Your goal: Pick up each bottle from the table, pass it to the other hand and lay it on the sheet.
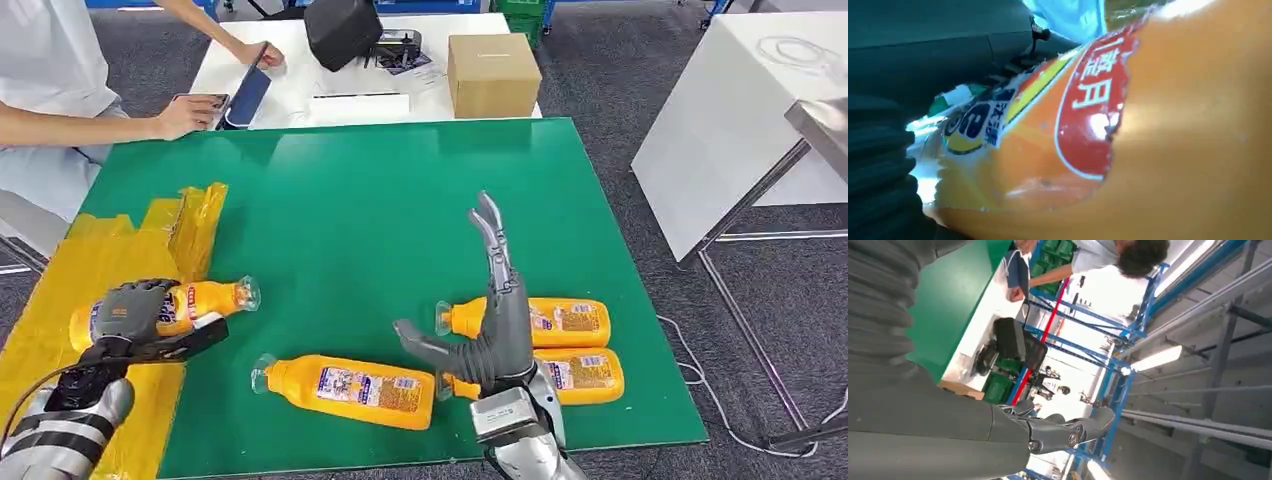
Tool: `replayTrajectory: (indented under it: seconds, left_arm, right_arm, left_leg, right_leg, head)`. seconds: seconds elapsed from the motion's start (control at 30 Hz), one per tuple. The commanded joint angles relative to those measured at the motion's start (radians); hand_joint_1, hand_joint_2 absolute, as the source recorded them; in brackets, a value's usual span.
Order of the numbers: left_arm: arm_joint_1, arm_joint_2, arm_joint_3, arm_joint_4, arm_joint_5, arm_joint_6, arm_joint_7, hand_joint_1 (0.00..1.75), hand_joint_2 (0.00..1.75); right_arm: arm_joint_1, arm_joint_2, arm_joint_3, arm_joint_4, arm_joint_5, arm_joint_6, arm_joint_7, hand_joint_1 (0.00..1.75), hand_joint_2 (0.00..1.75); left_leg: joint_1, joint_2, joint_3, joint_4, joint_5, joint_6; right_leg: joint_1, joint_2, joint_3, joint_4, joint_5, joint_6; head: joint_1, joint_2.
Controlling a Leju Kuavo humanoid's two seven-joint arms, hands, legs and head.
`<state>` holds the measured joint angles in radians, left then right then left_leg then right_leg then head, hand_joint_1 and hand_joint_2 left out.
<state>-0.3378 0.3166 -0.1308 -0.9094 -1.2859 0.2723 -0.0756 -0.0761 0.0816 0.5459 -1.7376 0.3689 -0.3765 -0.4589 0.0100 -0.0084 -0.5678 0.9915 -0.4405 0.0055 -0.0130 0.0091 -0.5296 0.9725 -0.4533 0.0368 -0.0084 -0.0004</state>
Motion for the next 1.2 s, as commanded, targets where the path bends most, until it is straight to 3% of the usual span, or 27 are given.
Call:
replayTrajectory:
  seconds: [0.03, 0.37, 0.4, 0.43, 0.93, 1.2]
  left_arm:
    - [0.015, 0.038, -0.014, 0.071, 0.066, -0.031, -0.057, 1.75, 1.75]
    - [0.016, 0.040, -0.022, 0.064, 0.056, -0.026, -0.022, 1.75, 1.75]
    - [0.013, 0.045, -0.033, 0.071, 0.039, -0.021, -0.001, 0.45, 1.75]
    - [0.009, 0.052, -0.047, 0.081, 0.007, -0.016, 0.025, 0.00, 1.75]
    - [-0.004, 0.062, -0.077, 0.124, -0.037, -0.041, 0.044, 0.00, 1.75]
    - [-0.045, 0.017, -0.098, 0.197, -0.091, -0.057, 0.133, 0.00, 1.75]
  right_arm:
    - [-0.033, -0.015, -0.023, 0.072, -0.010, 0.010, 0.003, 0.00, 1.75]
    - [-0.035, -0.012, -0.025, 0.075, -0.011, 0.010, 0.004, 0.00, 1.75]
    - [-0.036, -0.012, -0.024, 0.077, -0.010, 0.010, 0.005, 0.00, 1.75]
    - [-0.038, -0.012, -0.023, 0.079, -0.008, 0.012, 0.008, 0.00, 1.75]
    - [-0.049, -0.012, -0.021, 0.100, 0.001, 0.027, 0.025, 0.00, 1.75]
    - [-0.060, -0.007, -0.026, 0.128, 0.043, 0.032, 0.075, 0.00, 1.75]
  left_leg:
    - [0.000, 0.003, 0.004, -0.001, -0.001, 0.000]
    - [0.000, 0.002, 0.004, -0.001, -0.001, 0.000]
    - [0.001, 0.003, 0.005, -0.002, -0.001, 0.000]
    - [0.001, 0.003, 0.004, -0.001, -0.001, 0.000]
    - [0.002, 0.003, 0.007, -0.002, 0.002, -0.004]
    - [0.001, 0.001, 0.007, -0.002, 0.004, -0.005]
  right_leg:
    - [0.000, 0.002, 0.003, -0.001, 0.000, -0.001]
    - [0.002, 0.001, 0.003, -0.001, 0.000, -0.001]
    - [0.002, 0.002, 0.004, -0.002, 0.000, -0.001]
    - [0.002, 0.002, 0.003, -0.001, 0.000, -0.001]
    - [0.003, 0.002, 0.003, 0.002, 0.002, -0.005]
    - [0.002, 0.000, 0.003, 0.002, 0.003, -0.005]
  head:
    - [0.000, 0.000]
    - [0.000, 0.000]
    - [0.000, 0.000]
    - [0.000, 0.000]
    - [0.000, 0.000]
    - [0.000, 0.000]
